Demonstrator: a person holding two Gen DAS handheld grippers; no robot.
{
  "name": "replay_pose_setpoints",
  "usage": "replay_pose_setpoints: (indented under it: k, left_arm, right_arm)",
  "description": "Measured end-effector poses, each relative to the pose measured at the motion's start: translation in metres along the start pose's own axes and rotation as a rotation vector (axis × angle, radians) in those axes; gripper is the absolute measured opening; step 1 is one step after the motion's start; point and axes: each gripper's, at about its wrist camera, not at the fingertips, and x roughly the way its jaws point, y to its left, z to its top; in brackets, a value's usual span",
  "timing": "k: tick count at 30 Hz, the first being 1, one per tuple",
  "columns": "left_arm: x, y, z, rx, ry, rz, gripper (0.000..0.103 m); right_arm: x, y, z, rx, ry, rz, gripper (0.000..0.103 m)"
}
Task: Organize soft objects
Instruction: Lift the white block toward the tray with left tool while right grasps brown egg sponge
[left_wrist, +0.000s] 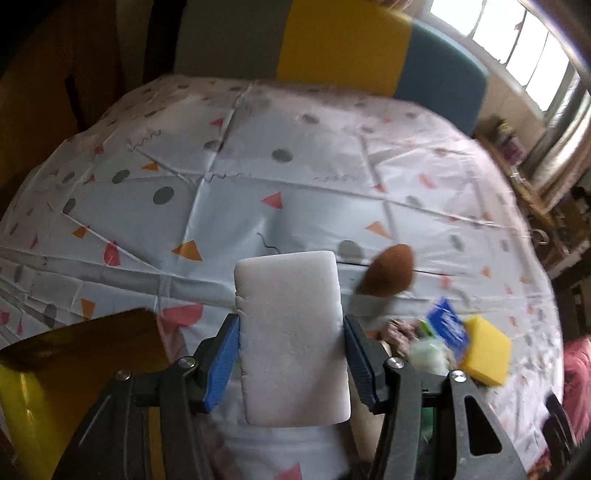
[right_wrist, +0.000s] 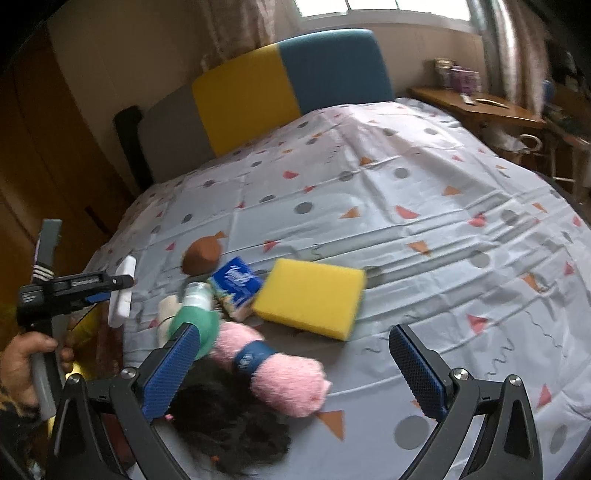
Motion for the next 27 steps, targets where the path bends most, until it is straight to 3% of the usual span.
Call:
replay_pose_setpoints:
  k: [7,13,22,24,27]
  left_arm:
    - [-0.049,0.013,-0.031,0.028,-0.056,-0.074,0.056]
    - [-0.090,0.036,-0.061,0.001,-0.100,-0.098,0.056]
    - [-0.117,0.075,-0.105,-0.056,-0.119,-0.068,0.056]
    - [-0.116,0.083,-0.111,-0.078,-0.104,-0.067,0.056]
    - [-0.116,0.091,-0.118,-0.103,-0.095,-0.061,0.056]
  right_arm:
    - [0.034,0.057,0.031,-0.088,0.063,0.124,0.103]
    - [0.112,0.115,0.063,-0.121,0.165,0.126,0.096]
    - [0.220,0.134,0.081,-0.036,0.311,-0.004,0.074]
    - [0.234,0.137,0.078,-0.028,0.342,0.001,0.052]
    - [0.236,0.140,0.077,-0.061,0.331,-0.009,0.045]
